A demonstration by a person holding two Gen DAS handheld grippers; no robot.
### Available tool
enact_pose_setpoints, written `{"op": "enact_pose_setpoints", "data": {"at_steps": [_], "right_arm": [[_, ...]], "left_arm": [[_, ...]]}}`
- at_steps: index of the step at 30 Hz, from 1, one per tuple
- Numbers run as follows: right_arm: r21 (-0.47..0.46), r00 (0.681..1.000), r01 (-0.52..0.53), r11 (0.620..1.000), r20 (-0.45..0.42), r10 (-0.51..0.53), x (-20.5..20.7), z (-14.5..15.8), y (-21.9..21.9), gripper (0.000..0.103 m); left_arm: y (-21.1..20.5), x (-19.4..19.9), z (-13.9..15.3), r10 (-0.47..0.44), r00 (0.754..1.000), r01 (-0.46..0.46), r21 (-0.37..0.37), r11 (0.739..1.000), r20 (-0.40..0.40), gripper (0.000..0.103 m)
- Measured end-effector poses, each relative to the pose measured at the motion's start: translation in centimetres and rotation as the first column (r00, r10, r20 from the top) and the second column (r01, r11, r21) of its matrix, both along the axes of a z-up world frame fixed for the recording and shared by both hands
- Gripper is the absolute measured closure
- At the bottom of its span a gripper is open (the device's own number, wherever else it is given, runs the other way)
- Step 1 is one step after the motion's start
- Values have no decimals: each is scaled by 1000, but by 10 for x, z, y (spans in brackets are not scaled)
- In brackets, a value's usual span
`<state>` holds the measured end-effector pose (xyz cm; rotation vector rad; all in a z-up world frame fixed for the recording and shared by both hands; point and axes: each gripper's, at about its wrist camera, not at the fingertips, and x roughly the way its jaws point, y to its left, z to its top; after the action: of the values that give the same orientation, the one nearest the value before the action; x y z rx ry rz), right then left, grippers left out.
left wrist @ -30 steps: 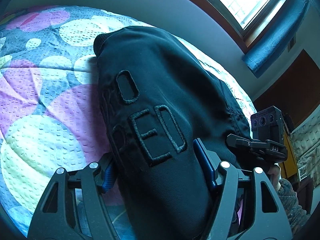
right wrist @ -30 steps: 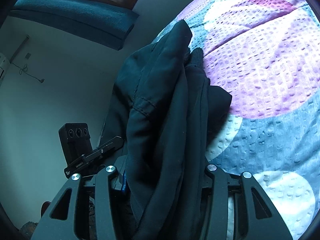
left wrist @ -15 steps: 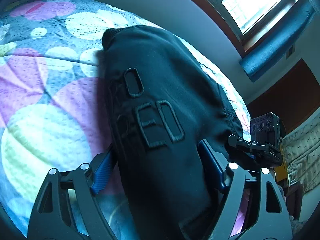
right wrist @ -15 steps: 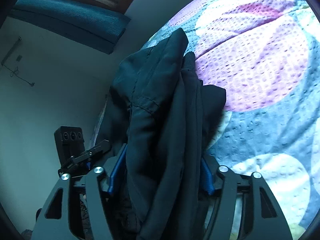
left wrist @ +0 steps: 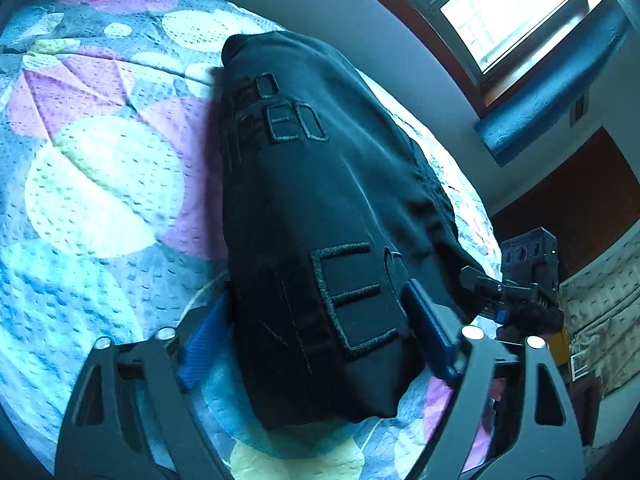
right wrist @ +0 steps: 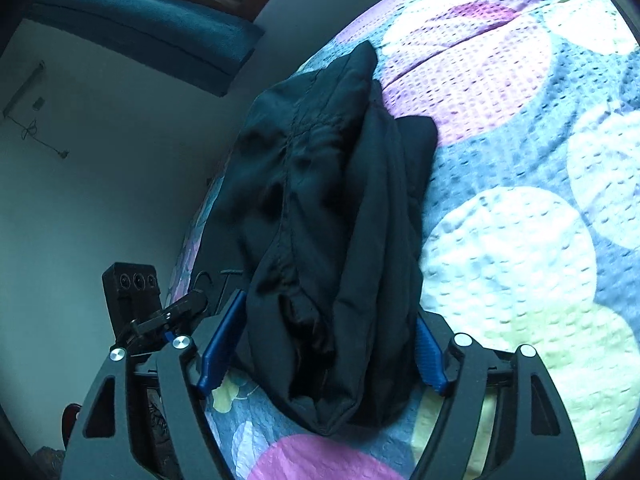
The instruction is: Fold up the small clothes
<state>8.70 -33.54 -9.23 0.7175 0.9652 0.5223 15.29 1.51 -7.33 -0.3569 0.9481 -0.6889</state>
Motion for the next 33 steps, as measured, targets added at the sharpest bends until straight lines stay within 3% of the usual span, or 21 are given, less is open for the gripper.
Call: {"op": "enact_pose_setpoints", "data": {"at_steps": [3, 6, 13, 21, 33], "right_arm": [[-28, 1000, 7, 1000, -15, -8, -4, -9, 6, 65], [82, 999, 25, 996, -26, -23, -8, -11, -4, 69], [93, 1000, 12, 996, -15, -11, -24, -8, -2, 71], [121, 1000, 26, 992, -19, -24, -6, -19, 3, 71], [134, 1000, 14, 991, 5, -15, -11, -24, 0, 72]], "left_arm": [[-7, -9, 7, 11, 999, -14, 55, 998, 44, 31], [-8, -13, 13, 17, 998, -21, 65, 998, 55, 35], [-4, -27, 18, 11, 998, -17, 87, 996, 59, 36], [-3, -31, 12, 13, 997, -19, 86, 996, 73, 35], [-2, -34, 9, 16, 996, -23, 73, 997, 88, 34]]}}
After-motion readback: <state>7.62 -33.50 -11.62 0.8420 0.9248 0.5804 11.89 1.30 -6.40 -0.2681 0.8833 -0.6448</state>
